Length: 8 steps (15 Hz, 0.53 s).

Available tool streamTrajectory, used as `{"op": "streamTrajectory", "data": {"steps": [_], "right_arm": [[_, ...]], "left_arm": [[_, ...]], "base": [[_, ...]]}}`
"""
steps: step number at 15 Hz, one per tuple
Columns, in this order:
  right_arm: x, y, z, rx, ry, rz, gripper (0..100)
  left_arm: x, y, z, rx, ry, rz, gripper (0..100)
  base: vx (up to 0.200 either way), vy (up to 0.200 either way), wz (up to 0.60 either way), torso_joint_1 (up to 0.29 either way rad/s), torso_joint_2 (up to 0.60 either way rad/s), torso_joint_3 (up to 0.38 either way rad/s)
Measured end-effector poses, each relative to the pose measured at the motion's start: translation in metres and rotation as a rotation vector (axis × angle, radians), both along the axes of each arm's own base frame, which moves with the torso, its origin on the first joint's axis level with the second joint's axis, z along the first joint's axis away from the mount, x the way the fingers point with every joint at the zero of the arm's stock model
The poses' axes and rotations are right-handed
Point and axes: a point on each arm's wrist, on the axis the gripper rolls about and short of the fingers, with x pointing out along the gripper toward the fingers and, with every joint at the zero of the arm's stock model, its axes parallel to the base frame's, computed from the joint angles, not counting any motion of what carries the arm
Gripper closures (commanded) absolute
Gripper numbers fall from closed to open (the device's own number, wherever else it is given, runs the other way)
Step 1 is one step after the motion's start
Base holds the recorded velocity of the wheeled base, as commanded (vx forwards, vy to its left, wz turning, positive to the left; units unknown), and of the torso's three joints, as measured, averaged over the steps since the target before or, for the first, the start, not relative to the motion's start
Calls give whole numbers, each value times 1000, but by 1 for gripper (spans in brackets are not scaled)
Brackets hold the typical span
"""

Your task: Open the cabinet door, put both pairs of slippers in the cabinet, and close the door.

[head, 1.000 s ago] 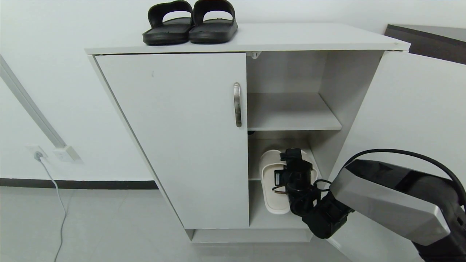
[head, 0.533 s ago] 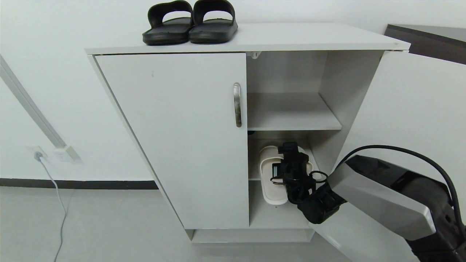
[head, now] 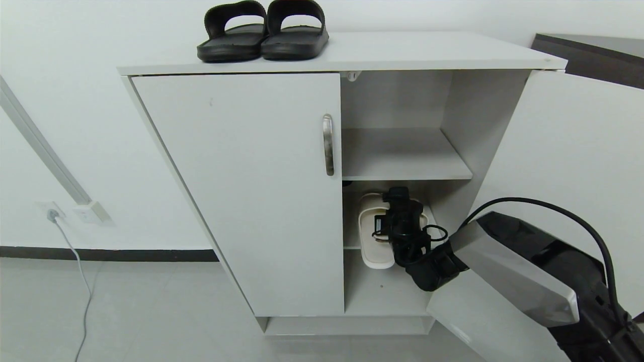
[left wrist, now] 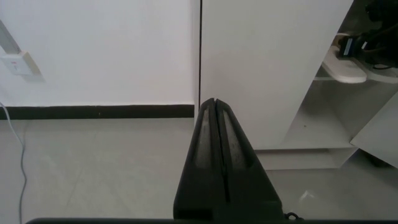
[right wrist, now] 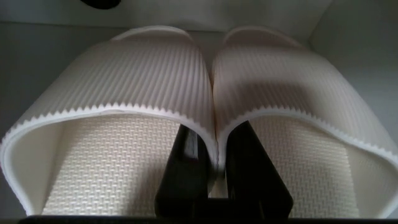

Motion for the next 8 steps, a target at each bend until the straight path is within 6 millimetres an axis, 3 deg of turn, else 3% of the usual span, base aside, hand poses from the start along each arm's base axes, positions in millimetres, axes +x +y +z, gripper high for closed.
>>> {"op": "streamTrajectory", "data": {"steps": [8], "right_arm": [[25,-7,-11,-5,4,-10,100]], "left_arm": [[0,0,0,0,0,0,100]], "base": [[0,0,0,0,0,0]]}}
